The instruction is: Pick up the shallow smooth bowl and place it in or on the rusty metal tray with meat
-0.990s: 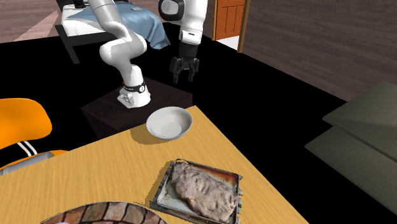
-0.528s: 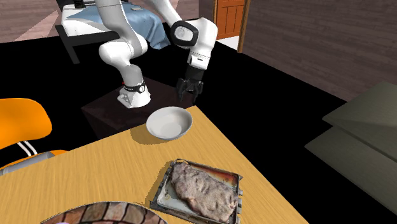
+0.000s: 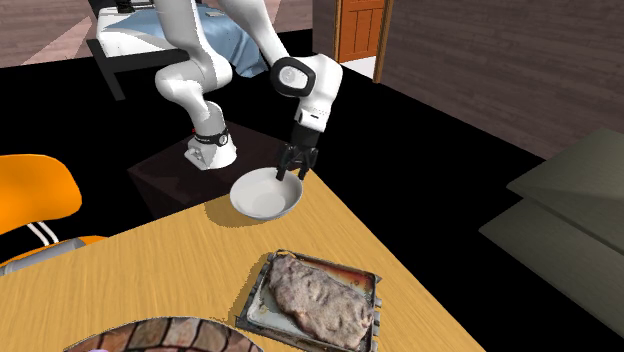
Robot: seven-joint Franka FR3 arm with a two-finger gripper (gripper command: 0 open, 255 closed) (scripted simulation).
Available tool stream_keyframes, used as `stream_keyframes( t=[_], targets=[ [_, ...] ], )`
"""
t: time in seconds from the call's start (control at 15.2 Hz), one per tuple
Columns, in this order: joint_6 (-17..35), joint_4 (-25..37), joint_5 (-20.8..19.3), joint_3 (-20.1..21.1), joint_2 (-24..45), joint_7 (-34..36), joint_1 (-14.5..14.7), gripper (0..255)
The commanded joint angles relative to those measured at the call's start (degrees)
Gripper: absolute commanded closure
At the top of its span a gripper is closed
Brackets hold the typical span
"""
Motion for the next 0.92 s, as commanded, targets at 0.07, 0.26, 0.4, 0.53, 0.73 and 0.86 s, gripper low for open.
stream_keyframes(
  t=[0.07, 0.26, 0.4, 0.53, 0.73, 0.86],
  targets=[
    [1.71, -0.33, -1.74, -0.49, 1.60, 1.19, -0.50, 0],
    [1.71, -0.33, -1.74, -0.50, 1.60, 1.19, -0.50, 0],
    [1.71, -0.33, -1.74, -0.50, 1.60, 1.19, -0.50, 0],
    [1.70, -0.33, -1.73, -0.50, 1.59, 1.19, -0.50, 0],
    [1.70, -0.33, -1.73, -0.50, 1.59, 1.19, -0.50, 255],
    [1.70, -0.33, -1.73, -0.50, 1.60, 1.19, -0.50, 255]
  ],
)
